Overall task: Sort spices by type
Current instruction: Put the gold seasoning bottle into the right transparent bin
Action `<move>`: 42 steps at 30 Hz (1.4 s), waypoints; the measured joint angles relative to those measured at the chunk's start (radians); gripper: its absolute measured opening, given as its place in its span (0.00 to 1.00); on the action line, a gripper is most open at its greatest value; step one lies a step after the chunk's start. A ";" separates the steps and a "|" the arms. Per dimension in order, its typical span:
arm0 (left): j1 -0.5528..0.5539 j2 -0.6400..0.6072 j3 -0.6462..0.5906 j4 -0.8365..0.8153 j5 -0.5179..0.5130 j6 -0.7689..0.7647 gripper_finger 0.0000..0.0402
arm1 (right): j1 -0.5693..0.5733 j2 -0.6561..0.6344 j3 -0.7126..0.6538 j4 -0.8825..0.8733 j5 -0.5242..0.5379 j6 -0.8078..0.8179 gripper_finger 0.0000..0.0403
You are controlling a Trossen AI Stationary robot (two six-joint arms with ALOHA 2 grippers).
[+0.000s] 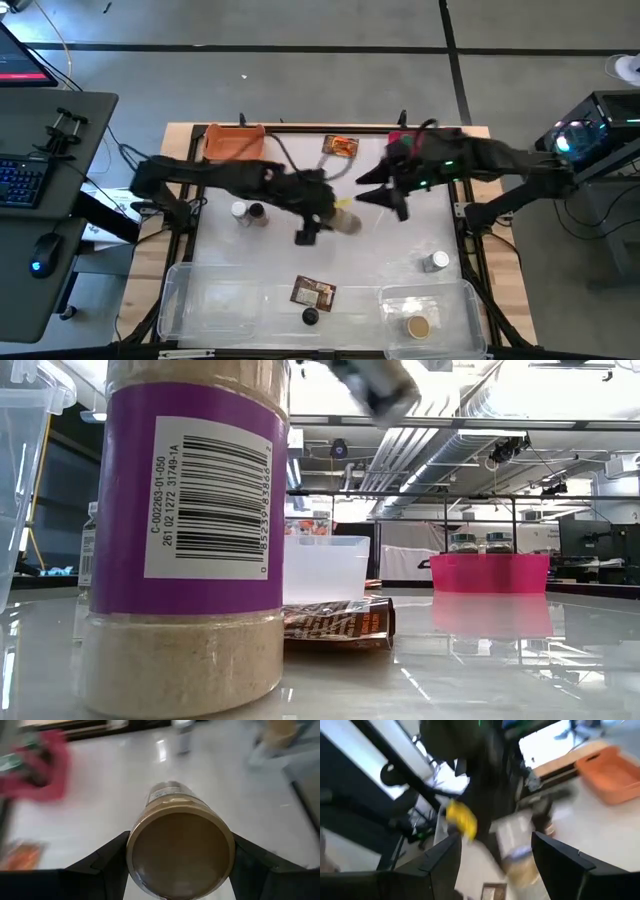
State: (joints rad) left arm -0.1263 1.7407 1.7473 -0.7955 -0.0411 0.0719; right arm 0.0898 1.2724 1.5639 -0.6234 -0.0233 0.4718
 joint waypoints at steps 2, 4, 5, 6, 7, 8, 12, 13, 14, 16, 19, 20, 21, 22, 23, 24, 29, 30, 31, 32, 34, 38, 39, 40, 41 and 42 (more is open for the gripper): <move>-0.017 0.055 0.000 0.080 0.052 0.003 0.59 | 0.000 -0.039 0.000 -0.013 0.048 0.002 0.59; -0.034 0.111 0.000 0.136 0.080 0.025 0.59 | 0.004 -0.076 0.000 -0.029 0.089 0.002 0.59; -0.043 0.135 0.004 0.142 0.082 0.037 0.59 | 0.004 -0.094 0.000 -0.036 0.106 0.007 0.59; -0.050 0.163 0.011 0.139 0.084 0.045 0.59 | 0.005 -0.108 0.000 -0.044 0.123 0.017 0.59; -0.056 0.190 0.021 0.132 0.083 0.046 0.59 | 0.005 -0.121 0.000 -0.056 0.134 0.025 0.59; -0.061 0.211 0.029 0.121 0.081 0.045 0.59 | 0.005 -0.129 0.000 -0.066 0.142 0.030 0.59; -0.073 0.259 0.059 0.023 0.078 0.044 0.59 | 0.005 -0.147 0.000 -0.110 0.170 0.052 0.59; -0.075 0.261 0.068 -0.014 0.075 0.045 0.59 | 0.004 -0.148 0.000 -0.118 0.172 0.052 0.59; -0.079 0.261 0.076 -0.052 0.069 0.045 0.59 | 0.004 -0.148 0.000 -0.125 0.172 0.052 0.59; -0.080 0.259 0.085 -0.132 0.052 0.052 0.59 | 0.005 -0.144 0.000 -0.144 0.172 0.051 0.59; -0.080 0.262 0.110 -0.256 0.032 0.084 0.59 | 0.005 -0.133 0.000 -0.164 0.173 0.047 0.59; -0.080 0.261 0.116 -0.283 0.020 0.092 0.59 | 0.005 -0.129 0.000 -0.165 0.173 0.047 0.59; -0.078 0.261 0.121 -0.306 0.016 0.099 0.59 | 0.005 -0.127 0.000 -0.167 0.173 0.046 0.59; -0.078 0.260 0.122 -0.326 0.015 0.110 0.59 | 0.005 -0.122 0.000 -0.171 0.173 0.046 0.59; -0.077 0.259 0.122 -0.348 0.015 0.123 0.59 | 0.005 -0.118 0.000 -0.173 0.173 0.046 0.59; -0.077 0.259 0.117 -0.366 0.014 0.139 0.59 | 0.004 -0.115 0.000 -0.174 0.174 0.046 0.59; -0.079 0.305 0.113 -0.389 0.011 0.174 0.59 | 0.005 -0.098 0.000 -0.192 0.176 0.045 0.59; -0.081 0.313 0.113 -0.406 0.006 0.174 0.59 | 0.005 -0.096 0.000 -0.192 0.176 0.045 0.59; -0.082 0.324 0.113 -0.423 0.004 0.174 0.59 | 0.005 -0.094 0.000 -0.199 0.176 0.045 0.59; -0.084 0.335 0.113 -0.438 0.004 0.173 0.59 | 0.005 -0.089 0.000 -0.199 0.176 0.045 0.59; -0.089 0.352 0.113 -0.462 0.004 0.168 0.59 | 0.004 -0.086 0.000 -0.198 0.176 0.044 0.59; -0.101 0.375 0.114 -0.490 0.003 0.168 0.59 | 0.005 -0.080 0.000 -0.202 0.176 0.044 0.59; -0.103 0.378 0.114 -0.490 0.003 0.162 0.61 | 0.005 -0.080 0.000 -0.202 0.176 0.044 0.59; -0.105 0.379 0.114 -0.489 0.004 0.154 0.64 | 0.005 -0.080 0.000 -0.202 0.176 0.044 0.59; -0.105 0.380 0.114 -0.489 0.003 0.148 0.68 | 0.005 -0.080 0.000 -0.203 0.176 0.044 0.59; -0.105 0.380 0.114 -0.488 0.003 0.147 0.72 | 0.005 -0.080 0.000 -0.202 0.176 0.044 0.59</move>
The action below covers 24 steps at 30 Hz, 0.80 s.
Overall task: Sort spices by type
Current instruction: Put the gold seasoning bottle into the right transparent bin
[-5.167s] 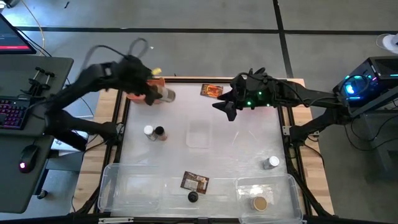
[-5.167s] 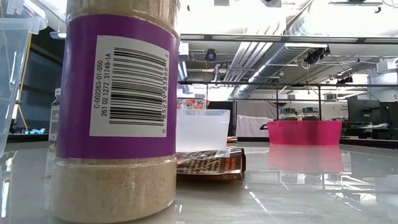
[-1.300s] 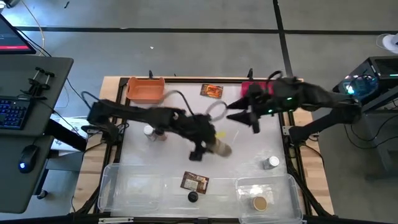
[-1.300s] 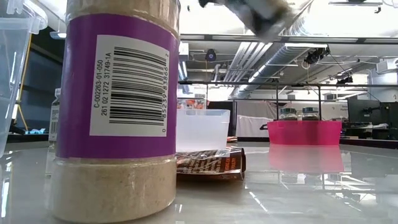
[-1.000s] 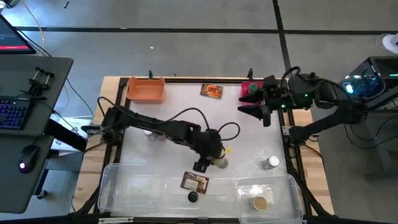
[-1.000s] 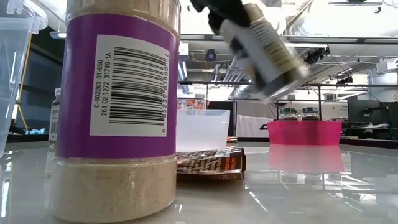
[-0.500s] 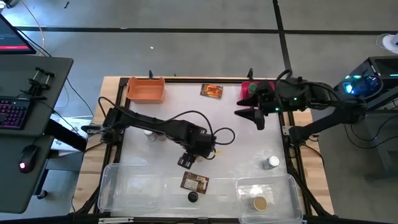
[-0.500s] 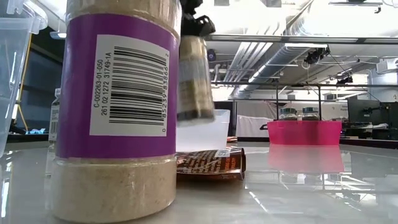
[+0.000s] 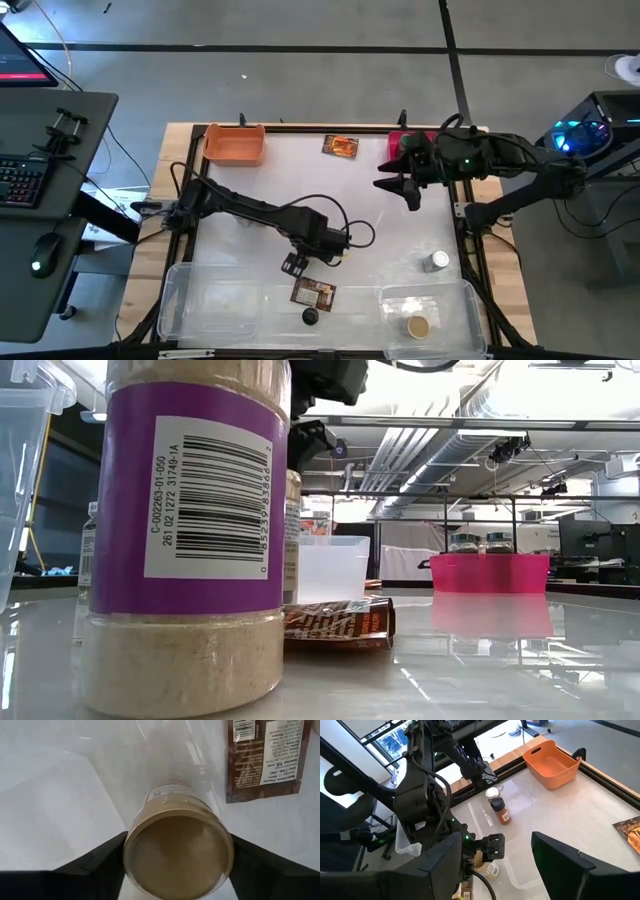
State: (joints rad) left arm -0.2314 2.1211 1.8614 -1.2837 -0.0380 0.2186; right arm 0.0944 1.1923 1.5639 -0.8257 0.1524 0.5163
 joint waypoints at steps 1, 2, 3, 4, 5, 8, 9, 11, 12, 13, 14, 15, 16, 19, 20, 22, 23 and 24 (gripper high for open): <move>0.000 0.002 0.001 0.001 0.000 0.000 0.76 | 0.000 0.000 0.000 0.000 0.000 0.000 0.59; 0.000 0.004 0.005 -0.004 0.000 0.000 0.79 | 0.000 0.000 0.000 0.000 0.000 0.000 0.59; 0.000 0.005 0.011 -0.006 0.000 -0.001 0.82 | 0.000 0.000 0.000 -0.001 0.000 0.000 0.59; 0.001 0.005 0.020 -0.008 0.000 -0.005 0.83 | 0.000 0.000 0.000 -0.001 0.000 0.000 0.59; 0.002 0.004 0.031 -0.011 0.000 -0.005 0.84 | 0.000 0.000 0.000 -0.001 0.000 0.000 0.59; 0.003 0.002 0.075 -0.024 0.000 -0.005 0.85 | 0.000 0.000 0.000 -0.001 0.000 0.000 0.59; 0.004 0.002 0.095 -0.037 0.000 -0.003 0.85 | 0.000 0.000 0.000 -0.001 0.000 0.000 0.59; 0.009 -0.001 0.144 -0.067 0.000 0.000 0.86 | 0.000 0.000 0.000 -0.001 0.000 0.000 0.59; 0.013 -0.006 0.165 -0.078 0.000 0.000 0.86 | 0.000 0.000 0.000 -0.001 0.000 0.000 0.59; 0.018 -0.013 0.186 -0.095 0.000 -0.001 0.86 | 0.000 0.000 0.000 -0.001 0.000 0.002 0.59; 0.025 -0.022 0.207 -0.120 -0.001 -0.007 0.86 | 0.000 0.000 0.000 -0.001 0.000 0.008 0.59; 0.034 -0.033 0.225 -0.142 -0.004 -0.016 0.86 | 0.000 0.000 0.000 -0.001 -0.001 0.017 0.59; 0.045 -0.051 0.234 -0.156 -0.012 -0.030 0.86 | 0.000 0.000 0.000 0.001 0.000 0.026 0.59; 0.085 -0.130 0.230 -0.186 -0.025 -0.087 0.86 | 0.000 0.000 0.000 0.030 0.001 0.023 0.59; 0.100 -0.163 0.224 -0.189 -0.027 -0.111 0.86 | 0.000 0.000 0.000 0.048 0.006 0.018 0.59; 0.129 -0.240 0.197 -0.173 -0.028 -0.168 0.86 | 0.000 0.003 0.000 0.096 0.029 -0.001 0.59; 0.143 -0.281 0.180 -0.160 -0.029 -0.197 0.86 | 0.000 0.005 0.000 0.117 0.035 -0.006 0.59; 0.156 -0.329 0.164 -0.140 -0.031 -0.225 0.86 | 0.000 0.009 0.000 0.137 0.036 -0.016 0.59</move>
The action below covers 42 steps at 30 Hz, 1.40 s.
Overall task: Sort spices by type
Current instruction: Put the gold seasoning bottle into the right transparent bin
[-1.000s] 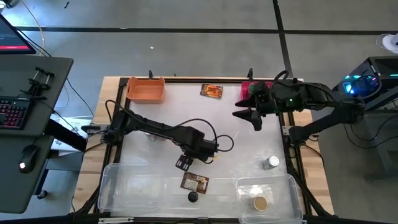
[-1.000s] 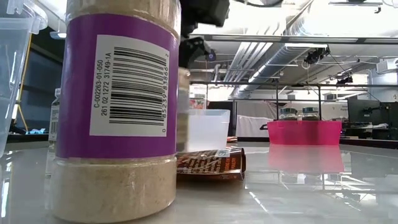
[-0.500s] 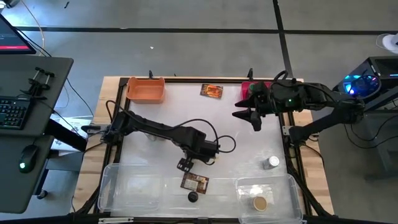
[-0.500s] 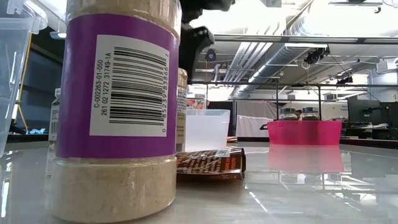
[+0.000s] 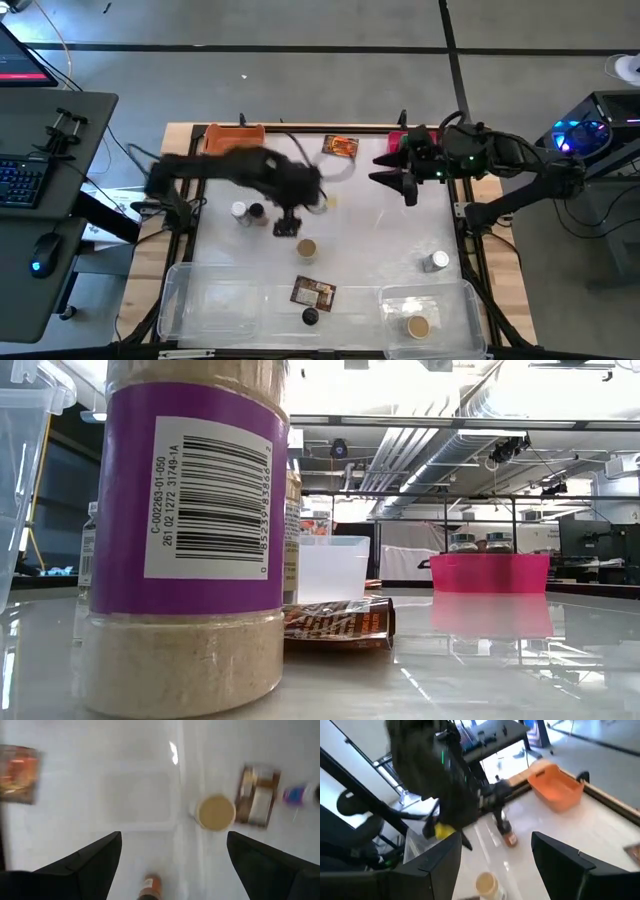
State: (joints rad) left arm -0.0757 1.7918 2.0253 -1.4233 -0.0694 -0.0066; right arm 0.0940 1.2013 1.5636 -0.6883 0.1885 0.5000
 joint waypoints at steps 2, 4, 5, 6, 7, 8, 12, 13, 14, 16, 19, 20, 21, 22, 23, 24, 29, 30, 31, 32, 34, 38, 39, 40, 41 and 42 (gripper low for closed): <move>0.018 -0.096 -0.033 0.041 -0.021 -0.063 0.86 | 0.000 0.022 -0.001 0.075 0.002 -0.028 0.59; 0.026 -0.197 -0.072 0.088 -0.055 -0.128 0.86 | 0.005 0.061 -0.001 0.125 -0.015 -0.040 0.59; 0.029 -0.248 -0.090 0.114 -0.076 -0.162 0.86 | 0.007 0.087 -0.001 0.153 -0.036 -0.058 0.59; 0.030 -0.296 -0.110 0.140 -0.102 -0.194 0.86 | 0.010 0.118 -0.001 0.177 -0.062 -0.082 0.59; 0.030 -0.343 -0.130 0.165 -0.128 -0.226 0.86 | 0.014 0.152 -0.001 0.195 -0.093 -0.110 0.59; 0.029 -0.388 -0.148 0.188 -0.152 -0.256 0.86 | 0.018 0.189 -0.001 0.210 -0.120 -0.145 0.59; 0.013 -0.543 -0.218 0.265 -0.244 -0.364 0.86 | 0.027 0.346 -0.002 0.278 -0.180 -0.335 0.59; 0.008 -0.576 -0.232 0.276 -0.263 -0.385 0.86 | 0.030 0.383 -0.002 0.301 -0.182 -0.380 0.59; 0.003 -0.600 -0.246 0.281 -0.283 -0.405 0.86 | 0.031 0.416 -0.002 0.318 -0.182 -0.416 0.59; -0.009 -0.648 -0.277 0.289 -0.313 -0.440 0.86 | 0.031 0.478 -0.002 0.355 -0.182 -0.452 0.59; -0.023 -0.689 -0.315 0.294 -0.346 -0.486 0.86 | 0.031 0.551 -0.002 0.395 -0.183 -0.393 0.59; -0.028 -0.697 -0.327 0.297 -0.348 -0.496 0.86 | 0.031 0.570 -0.002 0.393 -0.184 -0.375 0.59; -0.031 -0.703 -0.340 0.303 -0.348 -0.502 0.86 | 0.031 0.587 -0.002 0.390 -0.184 -0.360 0.59; -0.034 -0.708 -0.355 0.315 -0.347 -0.505 0.86 | 0.031 0.600 -0.002 0.386 -0.185 -0.344 0.59; -0.037 -0.709 -0.367 0.325 -0.347 -0.506 0.86 | 0.031 0.614 -0.002 0.379 -0.185 -0.331 0.59; -0.040 -0.709 -0.376 0.328 -0.347 -0.506 0.86 | 0.031 0.625 -0.002 0.378 -0.186 -0.315 0.59; -0.044 -0.694 -0.410 0.331 -0.347 -0.506 0.86 | 0.030 0.658 -0.002 0.351 -0.249 -0.303 0.59; -0.044 -0.691 -0.414 0.331 -0.346 -0.506 0.86 | 0.031 0.659 -0.002 0.348 -0.253 -0.301 0.60; -0.044 -0.691 -0.418 0.335 -0.343 -0.506 0.86 | 0.031 0.659 -0.002 0.343 -0.252 -0.299 0.62; -0.044 -0.690 -0.423 0.337 -0.341 -0.506 0.86 | 0.031 0.659 -0.002 0.331 -0.253 -0.303 0.64; -0.044 -0.691 -0.426 0.349 -0.338 -0.506 0.86 | 0.035 0.659 -0.002 0.303 -0.253 -0.348 0.70; -0.044 -0.692 -0.426 0.378 -0.329 -0.495 0.86 | 0.047 0.660 -0.002 0.256 -0.246 -0.489 0.86; -0.044 -0.693 -0.426 0.384 -0.328 -0.489 0.86 | 0.050 0.660 -0.002 0.250 -0.236 -0.513 0.90; -0.044 -0.695 -0.426 0.382 -0.328 -0.488 0.86 | 0.051 0.660 -0.002 0.249 -0.222 -0.528 0.93; -0.044 -0.696 -0.426 0.382 -0.328 -0.488 0.86 | 0.052 0.660 -0.002 0.250 -0.217 -0.531 0.95; -0.044 -0.696 -0.426 0.382 -0.328 -0.488 0.86 | 0.053 0.660 -0.002 0.250 -0.216 -0.525 0.97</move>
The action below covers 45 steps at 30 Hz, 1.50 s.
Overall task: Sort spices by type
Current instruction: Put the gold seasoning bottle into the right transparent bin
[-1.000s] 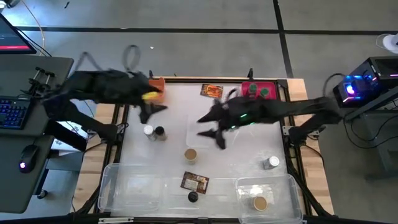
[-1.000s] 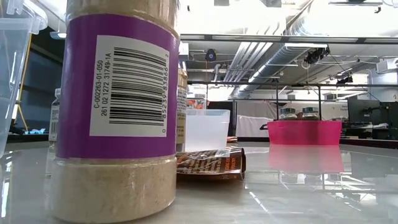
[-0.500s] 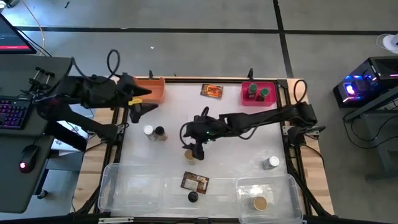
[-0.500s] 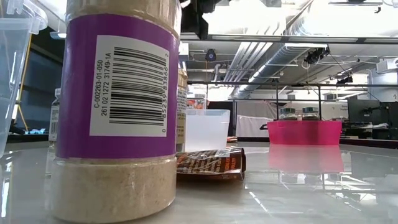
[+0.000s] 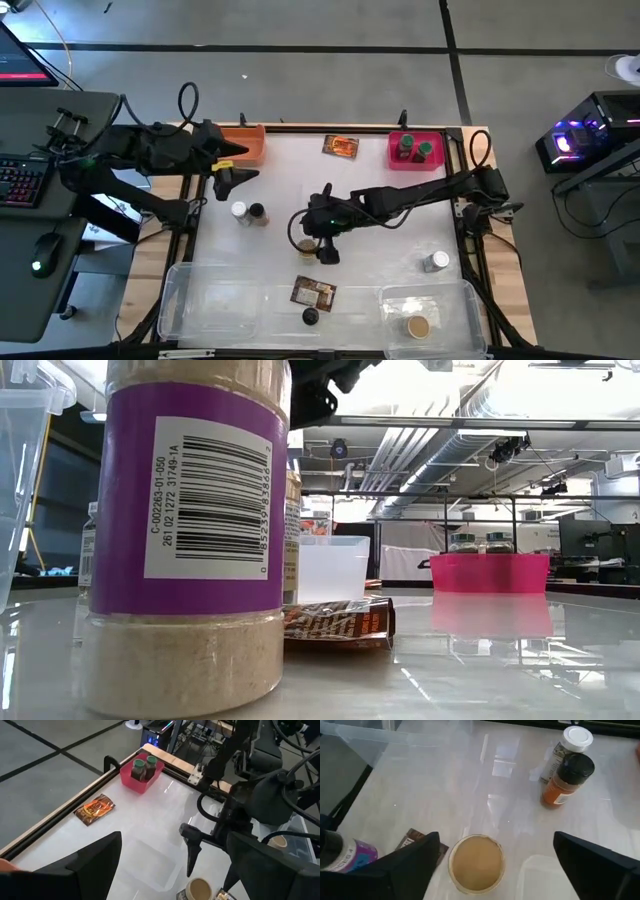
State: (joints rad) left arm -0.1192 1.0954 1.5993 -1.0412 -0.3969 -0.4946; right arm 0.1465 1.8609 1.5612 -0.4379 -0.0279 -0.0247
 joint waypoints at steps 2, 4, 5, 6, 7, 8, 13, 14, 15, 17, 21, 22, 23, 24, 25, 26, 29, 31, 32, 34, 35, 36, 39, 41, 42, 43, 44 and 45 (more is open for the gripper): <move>0.000 0.001 0.000 0.000 0.000 0.000 0.86 | -0.002 0.000 0.000 -0.001 0.001 0.040 0.99; 0.000 0.001 0.000 -0.001 0.000 0.000 0.86 | -0.003 0.000 0.000 -0.010 -0.002 0.114 0.99; 0.000 0.001 0.000 0.000 0.000 0.000 0.86 | -0.003 0.000 0.000 -0.006 -0.002 0.139 0.99; 0.000 0.001 0.000 0.000 -0.002 0.000 0.86 | -0.003 0.000 0.000 0.001 -0.002 0.153 0.99; 0.000 0.001 0.000 0.000 -0.008 0.000 0.86 | -0.002 0.000 0.000 0.006 -0.002 0.149 0.99; 0.000 0.001 0.000 0.000 -0.010 0.000 0.86 | -0.004 0.000 0.000 0.008 -0.003 0.129 0.99; 0.000 0.002 0.000 0.000 -0.013 0.000 0.86 | -0.014 0.002 0.000 -0.001 -0.017 0.098 0.99; 0.000 0.002 0.000 0.000 -0.013 0.000 0.86 | -0.016 0.006 0.001 -0.006 -0.018 0.093 0.99; 0.000 0.004 0.000 0.000 -0.014 0.000 0.86 | -0.016 0.013 0.001 -0.014 -0.018 0.076 0.99; 0.000 0.005 0.000 0.000 -0.015 0.000 0.86 | -0.017 0.032 0.001 -0.032 -0.035 0.040 0.99; 0.000 0.004 0.000 0.000 -0.015 0.000 0.86 | -0.011 0.065 0.001 -0.006 -0.099 -0.019 0.98; 0.000 0.004 0.000 0.000 -0.015 0.000 0.86 | -0.007 0.073 0.001 -0.003 -0.104 -0.027 0.98; 0.000 0.005 0.000 0.000 -0.015 0.000 0.86 | -0.004 0.082 0.001 -0.005 -0.103 -0.043 0.98; 0.000 0.005 0.000 0.000 -0.015 0.000 0.86 | -0.001 0.093 0.001 -0.010 -0.100 -0.060 0.98; 0.000 0.005 0.000 0.000 -0.015 0.000 0.86 | 0.000 0.103 0.001 -0.012 -0.090 -0.070 0.98; 0.000 0.005 0.000 0.000 -0.015 0.000 0.86 | 0.001 0.110 0.001 -0.013 -0.080 -0.078 0.98; 0.000 0.004 0.000 0.000 -0.015 0.000 0.86 | 0.000 0.121 0.001 -0.008 -0.078 -0.089 0.98; 0.000 0.005 0.000 -0.001 -0.015 0.000 0.86 | 0.000 0.133 0.001 -0.008 -0.078 -0.102 0.98; 0.000 0.005 0.000 -0.001 -0.015 0.000 0.86 | 0.000 0.142 0.001 -0.011 -0.078 -0.112 0.98; 0.000 0.005 0.000 -0.001 -0.015 0.000 0.86 | 0.002 0.153 0.001 -0.013 -0.081 -0.116 0.98; 0.000 0.005 0.000 -0.001 -0.015 0.000 0.86 | 0.004 0.155 0.001 -0.013 -0.087 -0.118 0.98; 0.000 0.005 0.000 -0.001 -0.015 0.000 0.86 | 0.005 0.156 0.001 -0.011 -0.090 -0.127 0.98; 0.000 0.005 0.001 -0.001 -0.015 0.000 0.86 | 0.011 0.163 0.001 -0.010 -0.090 -0.154 0.98; 0.000 0.005 0.001 -0.002 -0.015 0.000 0.86 | 0.012 0.166 0.001 -0.016 -0.088 -0.168 0.96; 0.000 0.005 0.001 -0.002 -0.015 0.000 0.86 | 0.012 0.166 0.001 -0.011 -0.088 -0.170 0.94; 0.000 0.005 0.001 -0.002 -0.015 0.000 0.86 | 0.012 0.165 0.001 -0.004 -0.087 -0.171 0.92; 0.000 0.005 0.001 -0.002 -0.015 0.001 0.86 | 0.012 0.164 0.001 -0.001 -0.085 -0.171 0.89; 0.000 0.005 0.001 -0.002 -0.015 0.001 0.86 | 0.012 0.164 0.001 -0.003 -0.083 -0.170 0.87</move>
State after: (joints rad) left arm -0.1196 1.1000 1.6001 -1.0431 -0.4118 -0.4938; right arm 0.1581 2.0251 1.5620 -0.4406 -0.1108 -0.1946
